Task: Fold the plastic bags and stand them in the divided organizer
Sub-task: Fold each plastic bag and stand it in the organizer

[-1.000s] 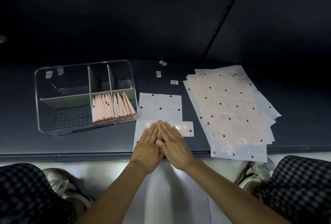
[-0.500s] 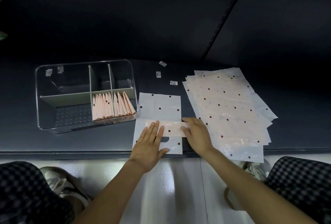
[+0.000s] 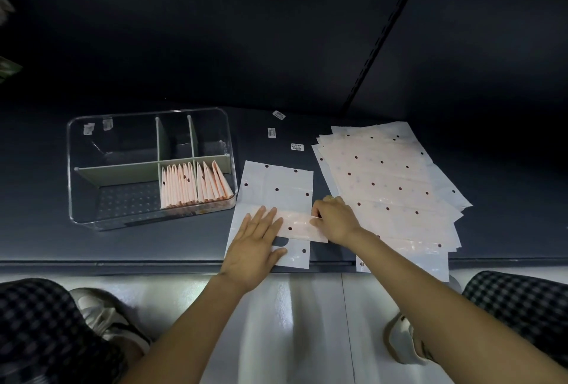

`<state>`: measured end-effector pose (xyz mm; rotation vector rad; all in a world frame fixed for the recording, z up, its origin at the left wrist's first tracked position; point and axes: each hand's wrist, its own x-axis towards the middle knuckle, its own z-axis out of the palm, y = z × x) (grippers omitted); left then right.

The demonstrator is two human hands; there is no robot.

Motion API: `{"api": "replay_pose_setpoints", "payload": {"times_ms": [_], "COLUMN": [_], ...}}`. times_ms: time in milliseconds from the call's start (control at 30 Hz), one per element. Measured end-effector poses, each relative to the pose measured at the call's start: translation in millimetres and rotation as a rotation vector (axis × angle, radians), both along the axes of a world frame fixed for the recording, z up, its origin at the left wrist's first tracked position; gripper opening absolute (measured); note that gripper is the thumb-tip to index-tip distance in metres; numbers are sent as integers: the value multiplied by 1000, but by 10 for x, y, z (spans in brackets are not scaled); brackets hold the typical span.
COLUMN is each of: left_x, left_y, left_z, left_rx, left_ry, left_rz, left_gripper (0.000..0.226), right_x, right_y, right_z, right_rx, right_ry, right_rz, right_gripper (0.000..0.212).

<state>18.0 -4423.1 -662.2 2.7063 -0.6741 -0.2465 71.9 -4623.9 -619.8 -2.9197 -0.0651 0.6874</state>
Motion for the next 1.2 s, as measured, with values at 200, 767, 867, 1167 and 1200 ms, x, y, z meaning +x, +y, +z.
{"api": "replay_pose_setpoints", "payload": {"times_ms": [200, 767, 867, 1167, 1200], "left_x": [-130, -244, -218, -86, -72], "left_y": [-93, -108, -118, -122, -131], "left_z": [79, 74, 44, -15, -13], "left_rx": [-139, -347, -399, -386, -358], "left_ry": [-76, -14, 61, 175, 187], "left_rz": [-41, 178, 255, 588, 605], "left_gripper": [51, 25, 19, 13, 14], "right_x": [-359, -778, -717, -516, -501], "right_y": [80, -23, 53, 254, 271], "right_z": [123, -46, -118, -164, -158], "right_rx": [421, 442, 536, 696, 670], "right_ry": [125, -78, -16, -60, -51], "right_rz": [-418, -57, -52, -494, -502], "right_gripper": [23, 45, 53, 14, 14]}}
